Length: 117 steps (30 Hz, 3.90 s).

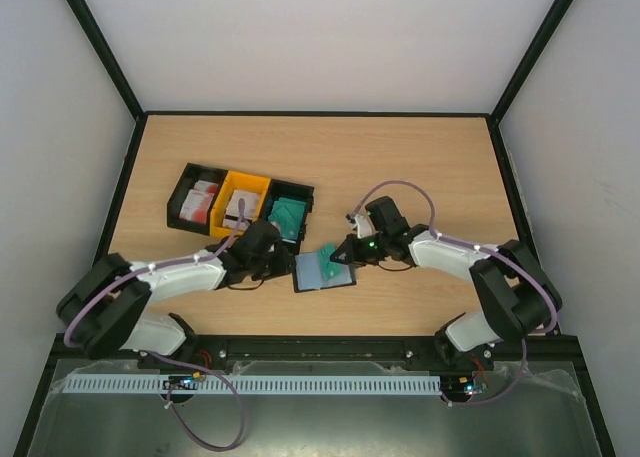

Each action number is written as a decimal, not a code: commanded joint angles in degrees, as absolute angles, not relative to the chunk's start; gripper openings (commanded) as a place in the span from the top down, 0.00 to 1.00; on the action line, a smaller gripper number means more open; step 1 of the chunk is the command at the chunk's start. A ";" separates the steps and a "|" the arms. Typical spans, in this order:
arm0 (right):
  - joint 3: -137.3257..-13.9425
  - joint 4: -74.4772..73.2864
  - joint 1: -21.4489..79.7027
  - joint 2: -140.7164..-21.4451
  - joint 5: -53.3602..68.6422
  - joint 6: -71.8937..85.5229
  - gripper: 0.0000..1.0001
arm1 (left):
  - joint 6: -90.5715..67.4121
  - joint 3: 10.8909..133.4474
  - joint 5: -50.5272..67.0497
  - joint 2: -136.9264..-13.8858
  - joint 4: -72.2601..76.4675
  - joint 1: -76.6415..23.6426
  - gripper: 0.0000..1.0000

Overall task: Put the credit cards into the card holder
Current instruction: Insert the credit card into the card holder.

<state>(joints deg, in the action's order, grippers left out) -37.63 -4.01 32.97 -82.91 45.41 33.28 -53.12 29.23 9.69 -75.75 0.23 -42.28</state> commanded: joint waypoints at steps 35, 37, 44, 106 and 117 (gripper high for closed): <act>-28.33 14.11 32.78 -84.95 45.51 44.59 0.98 | -53.95 34.26 1.38 -83.39 -2.71 -48.25 0.60; -27.93 14.61 32.78 -85.41 45.52 44.60 0.98 | -54.33 33.83 1.96 -83.95 -2.24 -48.60 0.60; -26.82 17.57 32.78 -87.10 46.79 45.49 0.98 | -55.37 33.11 1.96 -84.82 -1.76 -49.34 0.65; -25.82 21.05 43.46 -86.90 27.65 55.09 0.80 | -56.83 29.85 -0.53 -84.22 -1.32 -50.26 0.85; -24.45 23.98 43.85 -89.21 31.21 55.84 0.78 | -57.38 28.18 1.16 -82.77 -0.22 -50.22 0.84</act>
<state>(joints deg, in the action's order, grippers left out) -24.88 24.10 43.29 -87.83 31.14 55.79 -56.86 30.37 -0.62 -83.11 3.38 -49.84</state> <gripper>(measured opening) 0.194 0.157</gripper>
